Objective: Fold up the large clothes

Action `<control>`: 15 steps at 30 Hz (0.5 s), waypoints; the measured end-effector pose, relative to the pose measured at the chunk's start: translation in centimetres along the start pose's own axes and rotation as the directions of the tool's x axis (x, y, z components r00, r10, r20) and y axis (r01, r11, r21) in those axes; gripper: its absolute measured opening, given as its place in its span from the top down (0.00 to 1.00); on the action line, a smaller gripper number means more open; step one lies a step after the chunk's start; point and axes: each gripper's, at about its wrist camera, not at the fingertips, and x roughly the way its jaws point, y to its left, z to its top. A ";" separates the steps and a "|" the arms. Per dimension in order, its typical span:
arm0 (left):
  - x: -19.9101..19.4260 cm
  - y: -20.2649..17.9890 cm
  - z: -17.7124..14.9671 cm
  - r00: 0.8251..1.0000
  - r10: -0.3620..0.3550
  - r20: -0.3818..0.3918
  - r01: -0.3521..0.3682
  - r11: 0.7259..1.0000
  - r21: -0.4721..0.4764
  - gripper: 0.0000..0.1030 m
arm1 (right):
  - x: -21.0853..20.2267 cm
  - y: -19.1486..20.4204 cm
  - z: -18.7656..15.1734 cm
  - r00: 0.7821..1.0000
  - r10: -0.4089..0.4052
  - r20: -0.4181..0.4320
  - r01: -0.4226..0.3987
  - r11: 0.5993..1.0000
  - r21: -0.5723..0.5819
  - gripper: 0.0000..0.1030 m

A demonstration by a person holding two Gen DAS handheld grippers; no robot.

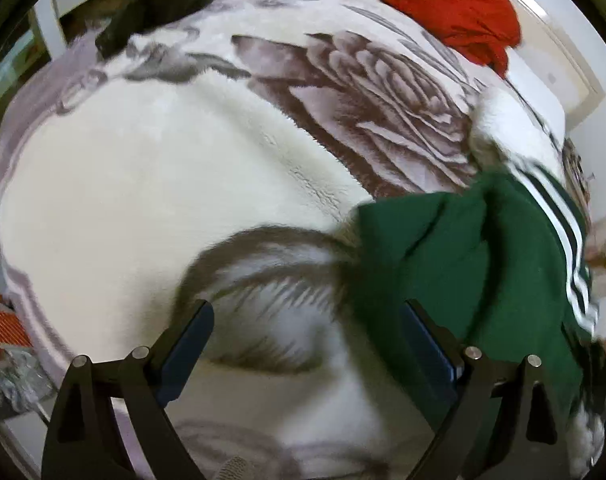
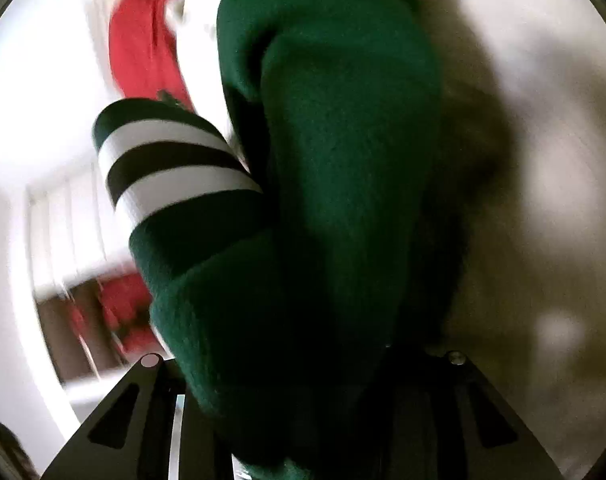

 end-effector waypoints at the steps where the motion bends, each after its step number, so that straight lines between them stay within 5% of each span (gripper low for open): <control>1: -0.7 0.1 -0.3 1.000 0.009 -0.006 -0.009 1.000 0.024 0.08 | -1.3 -1.1 -1.6 1.000 0.008 0.029 -0.009 0.999 0.049 0.68; 3: -1.7 0.4 -0.9 1.000 0.028 -0.014 -0.027 0.997 0.067 0.08 | -3.6 -4.0 -6.2 0.998 -0.042 0.041 0.036 0.991 0.127 0.68; 4: -2.0 0.5 -1.4 0.999 0.044 -0.021 -0.042 0.995 0.094 0.08 | -3.7 -5.8 -8.2 0.994 -0.100 -0.034 0.104 0.985 0.138 0.62; 6: -1.9 0.5 -2.2 0.996 0.077 -0.036 -0.071 0.989 0.132 0.08 | -3.3 -8.5 -9.3 0.965 -0.201 -0.169 0.228 0.960 0.161 0.53; 8: -1.5 0.3 -3.0 0.994 0.091 -0.055 -0.082 0.986 0.148 0.08 | -4.4 -9.5 -8.4 0.931 -0.294 -0.216 0.333 0.926 0.177 0.42; 9: -1.4 0.0 -3.5 0.995 0.082 -0.063 -0.072 0.987 0.147 0.08 | -5.3 -9.1 -7.7 0.912 -0.341 -0.227 0.378 0.914 0.148 0.40; 11: -1.5 -0.8 -4.3 0.997 0.057 -0.056 -0.048 0.988 0.148 0.08 | -7.7 -7.3 -6.3 0.911 -0.350 -0.218 0.377 0.921 0.095 0.38; 15: -1.1 -2.8 -5.3 0.998 0.046 -0.050 -0.038 0.987 0.158 0.08 | -12.0 0.3 -2.8 0.880 -0.456 -0.133 0.431 0.884 -0.179 0.34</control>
